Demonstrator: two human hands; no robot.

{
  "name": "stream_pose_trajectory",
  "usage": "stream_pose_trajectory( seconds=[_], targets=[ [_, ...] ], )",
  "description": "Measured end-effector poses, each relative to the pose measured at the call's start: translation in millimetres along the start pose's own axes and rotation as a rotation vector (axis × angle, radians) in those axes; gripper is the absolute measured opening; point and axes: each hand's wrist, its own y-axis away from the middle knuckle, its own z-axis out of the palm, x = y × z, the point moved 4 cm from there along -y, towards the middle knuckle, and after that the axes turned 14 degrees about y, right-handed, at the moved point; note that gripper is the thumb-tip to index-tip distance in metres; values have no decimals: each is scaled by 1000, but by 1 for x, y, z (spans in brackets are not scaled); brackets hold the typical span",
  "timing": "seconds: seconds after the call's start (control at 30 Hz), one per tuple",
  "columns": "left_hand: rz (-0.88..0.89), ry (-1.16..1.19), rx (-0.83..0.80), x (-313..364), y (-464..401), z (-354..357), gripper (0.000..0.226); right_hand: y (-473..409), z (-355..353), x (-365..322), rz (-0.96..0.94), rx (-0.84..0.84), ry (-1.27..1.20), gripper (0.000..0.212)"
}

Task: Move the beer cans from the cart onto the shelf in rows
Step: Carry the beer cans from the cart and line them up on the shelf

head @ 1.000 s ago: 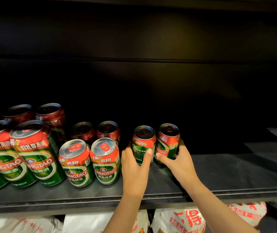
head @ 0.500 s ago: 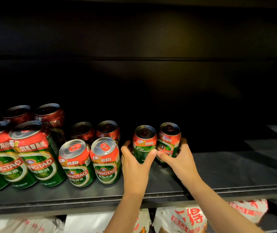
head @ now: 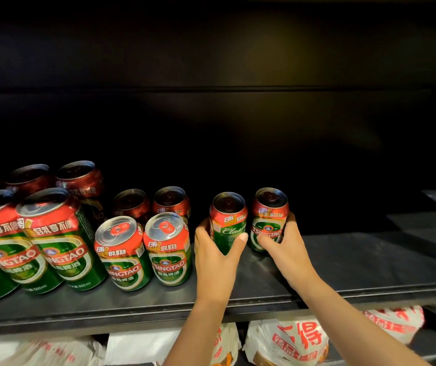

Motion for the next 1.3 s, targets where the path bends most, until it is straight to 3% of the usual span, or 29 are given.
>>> stream_pose_trajectory(
  seconds=[0.17,0.37,0.6,0.87,1.13,1.3],
  targets=[
    [58,-143,9,2,-1,1,51,2,0,-3,-22,0,0,48],
    [-30,51,-53,1,3,2,41,0,0,2,-5,17,26,52],
    [46,-109,19,-1,-1,1,57,1,-1,0,-12,19,11,49],
    [11,14,-48,1,4,2,40,1,-1,0,-22,18,-6,48],
    [45,-205,194,0,-1,6,64,0,1,1,-51,-33,-7,51],
    [15,-278,226,1,-3,7,66,2,0,0,-39,-75,12,49]
  ],
)
